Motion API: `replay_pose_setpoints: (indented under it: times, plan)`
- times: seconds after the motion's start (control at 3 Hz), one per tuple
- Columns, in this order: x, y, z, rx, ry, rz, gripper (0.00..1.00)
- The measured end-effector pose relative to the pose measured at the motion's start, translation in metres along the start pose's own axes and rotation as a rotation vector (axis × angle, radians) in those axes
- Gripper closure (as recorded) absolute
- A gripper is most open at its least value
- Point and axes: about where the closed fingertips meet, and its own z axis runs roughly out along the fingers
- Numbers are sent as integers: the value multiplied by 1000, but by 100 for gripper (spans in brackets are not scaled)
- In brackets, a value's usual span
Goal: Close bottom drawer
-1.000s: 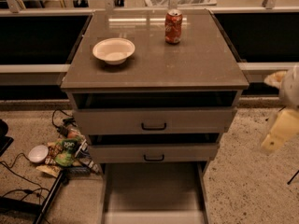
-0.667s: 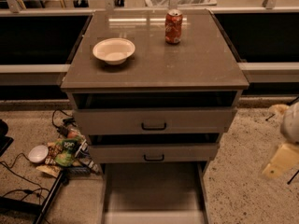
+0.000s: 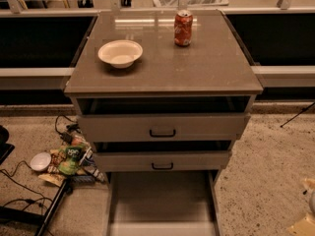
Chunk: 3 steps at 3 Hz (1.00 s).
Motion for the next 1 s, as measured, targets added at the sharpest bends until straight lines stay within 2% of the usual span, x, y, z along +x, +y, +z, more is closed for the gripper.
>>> replay_pose_setpoints:
  times: [0.67,1.0]
  plan:
    - [0,0,0,11,-1,-1,72]
    - [-9,-2,-8,36,7,-25,95]
